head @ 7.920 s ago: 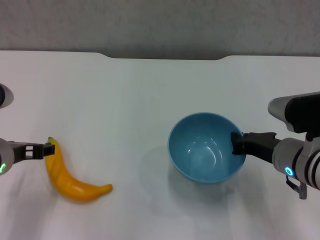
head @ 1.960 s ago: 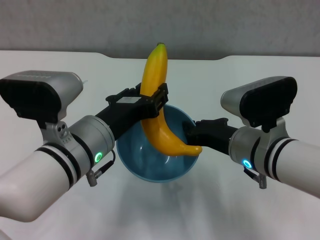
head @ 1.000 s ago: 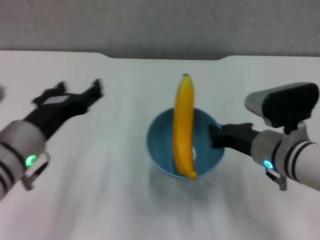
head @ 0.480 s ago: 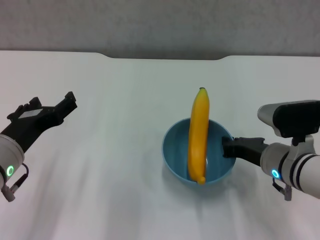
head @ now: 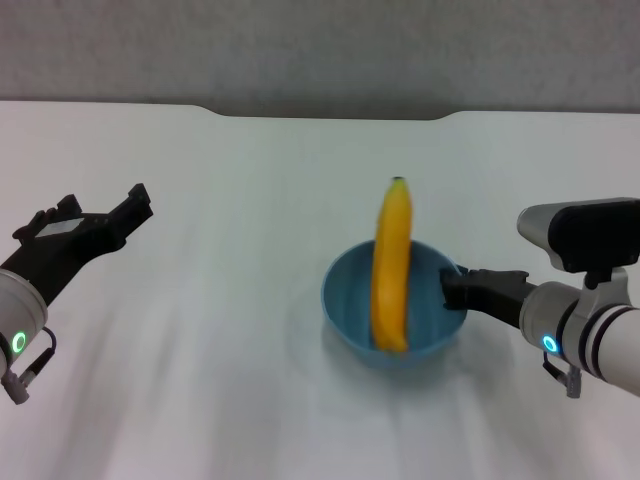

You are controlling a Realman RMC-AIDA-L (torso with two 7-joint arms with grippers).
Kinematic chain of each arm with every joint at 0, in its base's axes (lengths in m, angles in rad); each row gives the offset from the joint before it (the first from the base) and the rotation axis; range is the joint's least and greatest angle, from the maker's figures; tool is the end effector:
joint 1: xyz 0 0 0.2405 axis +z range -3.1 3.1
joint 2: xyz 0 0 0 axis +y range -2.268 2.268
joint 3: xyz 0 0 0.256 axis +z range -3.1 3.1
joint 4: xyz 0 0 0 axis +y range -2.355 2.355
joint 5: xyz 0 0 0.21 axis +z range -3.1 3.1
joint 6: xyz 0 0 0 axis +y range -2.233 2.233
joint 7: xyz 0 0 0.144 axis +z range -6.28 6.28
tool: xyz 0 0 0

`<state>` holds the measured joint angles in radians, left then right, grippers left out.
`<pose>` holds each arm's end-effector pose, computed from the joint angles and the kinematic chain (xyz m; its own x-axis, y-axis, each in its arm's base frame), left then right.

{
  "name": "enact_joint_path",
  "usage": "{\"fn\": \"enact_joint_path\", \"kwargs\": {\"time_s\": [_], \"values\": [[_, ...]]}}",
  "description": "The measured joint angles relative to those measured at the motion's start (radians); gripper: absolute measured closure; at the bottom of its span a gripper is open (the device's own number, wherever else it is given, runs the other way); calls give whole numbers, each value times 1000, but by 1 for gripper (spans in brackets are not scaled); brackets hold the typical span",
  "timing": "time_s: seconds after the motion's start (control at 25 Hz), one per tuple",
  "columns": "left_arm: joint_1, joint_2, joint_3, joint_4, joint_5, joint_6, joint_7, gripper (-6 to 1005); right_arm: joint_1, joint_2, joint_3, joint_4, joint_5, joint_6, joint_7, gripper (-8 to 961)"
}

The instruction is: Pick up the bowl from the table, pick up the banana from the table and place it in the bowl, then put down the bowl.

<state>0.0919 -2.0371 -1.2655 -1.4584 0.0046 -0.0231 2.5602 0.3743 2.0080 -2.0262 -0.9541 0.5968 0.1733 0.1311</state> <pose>-0.2435 0.3148 0.0145 0.4982 0.2822 0.8199 0.8664 -0.1267 -0.4829 0.2608 0.3614 -0.0821 0.5779 -0.6278 -0.5215 -0.7917 -0.2762 -0.5449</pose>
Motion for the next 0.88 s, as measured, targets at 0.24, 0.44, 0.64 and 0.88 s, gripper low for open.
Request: {"fn": "enact_joint_path", "kwargs": {"time_s": [0.24,0.44,0.64,0.88], "values": [[3,0,0,0,0,0,0,92,-2,0,-7,-7,0,-18,0,823],[12,0,-7,0,0,-1,0,92,-24,0,-8,-53,-14,-21,-7,702],[28,2,-12,-3,0,-20,0,92,-109,-3,10,-188,-96,-15,-37,428],[76,3,-23,2,0,-149,-1,92,-344,-5,72,-418,-180,-205,-91,128]]}}
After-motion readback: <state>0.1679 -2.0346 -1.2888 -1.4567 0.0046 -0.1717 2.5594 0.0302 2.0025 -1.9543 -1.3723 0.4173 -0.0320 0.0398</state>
